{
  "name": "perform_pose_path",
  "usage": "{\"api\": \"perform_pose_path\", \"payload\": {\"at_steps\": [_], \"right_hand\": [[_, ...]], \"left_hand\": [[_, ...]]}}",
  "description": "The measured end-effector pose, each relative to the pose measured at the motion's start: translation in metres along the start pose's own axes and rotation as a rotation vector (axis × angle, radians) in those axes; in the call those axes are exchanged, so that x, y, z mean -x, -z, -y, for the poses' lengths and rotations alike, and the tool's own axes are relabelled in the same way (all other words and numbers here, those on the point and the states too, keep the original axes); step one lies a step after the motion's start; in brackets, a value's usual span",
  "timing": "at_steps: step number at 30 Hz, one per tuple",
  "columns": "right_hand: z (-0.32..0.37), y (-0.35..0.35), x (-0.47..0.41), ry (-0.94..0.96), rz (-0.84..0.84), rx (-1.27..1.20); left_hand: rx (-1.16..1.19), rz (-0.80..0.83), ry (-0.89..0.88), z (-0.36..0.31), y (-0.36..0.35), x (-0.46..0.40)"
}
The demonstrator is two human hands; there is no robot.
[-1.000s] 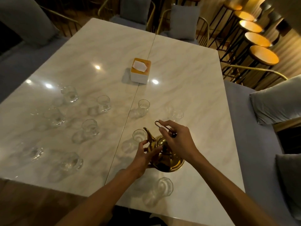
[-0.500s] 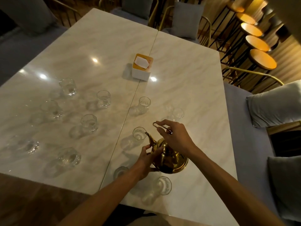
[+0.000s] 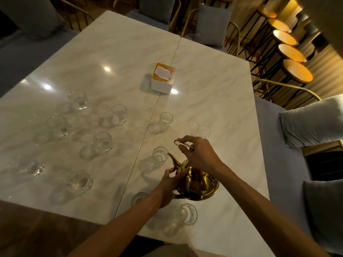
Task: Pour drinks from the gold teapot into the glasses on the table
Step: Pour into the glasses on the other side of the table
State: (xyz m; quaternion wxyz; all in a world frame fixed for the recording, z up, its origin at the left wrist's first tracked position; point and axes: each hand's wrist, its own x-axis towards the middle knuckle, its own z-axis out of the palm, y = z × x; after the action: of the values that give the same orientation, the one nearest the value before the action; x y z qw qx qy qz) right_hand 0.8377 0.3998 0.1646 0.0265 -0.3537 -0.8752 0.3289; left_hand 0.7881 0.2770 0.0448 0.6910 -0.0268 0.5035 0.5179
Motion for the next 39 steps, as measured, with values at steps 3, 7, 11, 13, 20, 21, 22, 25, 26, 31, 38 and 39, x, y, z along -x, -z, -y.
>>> {"api": "perform_pose_path", "payload": {"at_steps": [3, 7, 11, 13, 20, 21, 22, 25, 26, 31, 38, 39], "right_hand": [[0.003, 0.001, -0.003, -0.002, 0.012, 0.014], [0.007, 0.002, -0.006, -0.008, 0.027, 0.034], [0.011, 0.004, -0.007, -0.012, 0.032, 0.051], [0.013, 0.005, -0.007, -0.01, 0.032, 0.054], [0.016, 0.003, -0.008, -0.03, 0.038, 0.057], [0.017, 0.002, -0.009, -0.037, 0.038, 0.055], [0.017, 0.002, -0.009, -0.042, 0.04, 0.055], [0.017, 0.0, -0.01, -0.05, 0.042, 0.057], [0.017, 0.0, -0.01, -0.053, 0.04, 0.058], [0.017, -0.001, -0.009, -0.058, 0.034, 0.07], [0.018, -0.002, -0.009, -0.08, 0.029, 0.074], [0.018, -0.003, -0.009, -0.084, 0.027, 0.075]], "left_hand": [[0.012, 0.017, 0.005, 0.001, 0.001, -0.002], [0.027, 0.045, 0.018, 0.002, 0.002, -0.003], [0.034, 0.057, 0.023, 0.001, 0.004, -0.004], [0.037, 0.058, 0.025, 0.0, 0.004, -0.003], [0.047, 0.069, 0.03, 0.001, 0.006, -0.003], [0.045, 0.071, 0.03, 0.001, 0.007, -0.002], [0.042, 0.072, 0.03, 0.001, 0.007, -0.002], [0.033, 0.075, 0.028, 0.001, 0.007, -0.002], [0.035, 0.078, 0.029, 0.001, 0.008, -0.002], [0.043, 0.082, 0.036, 0.003, 0.009, -0.003], [0.031, 0.083, 0.034, 0.005, 0.01, -0.004], [0.029, 0.083, 0.034, 0.005, 0.01, -0.004]]}}
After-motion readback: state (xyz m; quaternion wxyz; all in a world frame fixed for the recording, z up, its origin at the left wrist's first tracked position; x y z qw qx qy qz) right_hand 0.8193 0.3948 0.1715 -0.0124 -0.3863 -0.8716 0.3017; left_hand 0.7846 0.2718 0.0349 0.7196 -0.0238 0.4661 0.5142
